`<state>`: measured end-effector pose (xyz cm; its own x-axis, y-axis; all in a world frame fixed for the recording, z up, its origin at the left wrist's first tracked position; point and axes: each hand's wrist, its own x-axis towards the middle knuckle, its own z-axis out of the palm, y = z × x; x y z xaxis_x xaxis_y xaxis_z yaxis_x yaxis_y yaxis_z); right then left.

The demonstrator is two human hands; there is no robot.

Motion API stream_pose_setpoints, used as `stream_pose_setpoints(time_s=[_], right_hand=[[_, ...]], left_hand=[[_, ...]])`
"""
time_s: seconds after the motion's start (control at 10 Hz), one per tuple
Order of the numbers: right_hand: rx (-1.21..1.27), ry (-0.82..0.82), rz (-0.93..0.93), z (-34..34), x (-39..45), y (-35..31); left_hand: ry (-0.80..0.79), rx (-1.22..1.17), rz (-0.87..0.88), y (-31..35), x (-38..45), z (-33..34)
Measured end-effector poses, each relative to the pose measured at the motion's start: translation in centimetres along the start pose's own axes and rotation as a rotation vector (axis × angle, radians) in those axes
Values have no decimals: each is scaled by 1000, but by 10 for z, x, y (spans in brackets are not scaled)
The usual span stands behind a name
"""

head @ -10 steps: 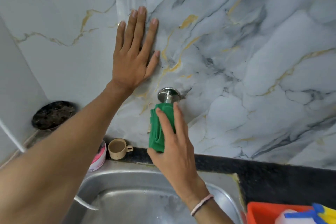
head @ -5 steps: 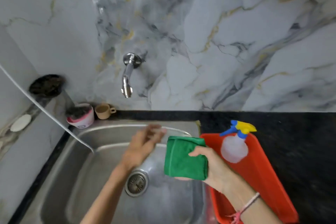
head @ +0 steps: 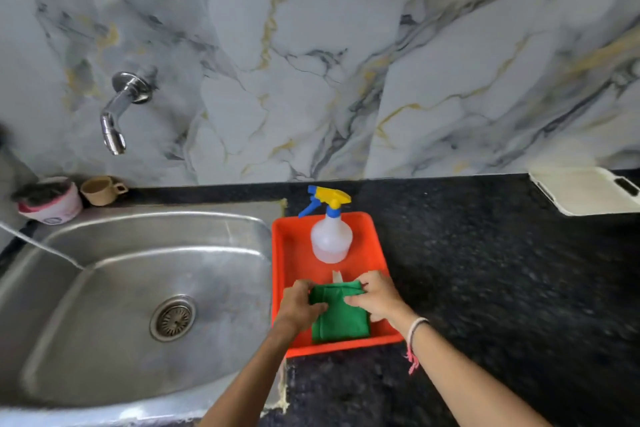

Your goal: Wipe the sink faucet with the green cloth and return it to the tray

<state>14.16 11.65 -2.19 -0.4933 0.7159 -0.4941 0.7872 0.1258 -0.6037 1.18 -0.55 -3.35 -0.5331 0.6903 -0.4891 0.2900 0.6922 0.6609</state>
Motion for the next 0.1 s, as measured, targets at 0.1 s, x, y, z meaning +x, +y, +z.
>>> stream_pose_setpoints(time_s=[0.1], right_hand=[[-178, 33, -30, -3, -2, 3]], left_hand=[[18, 65, -27, -1, -4, 13]])
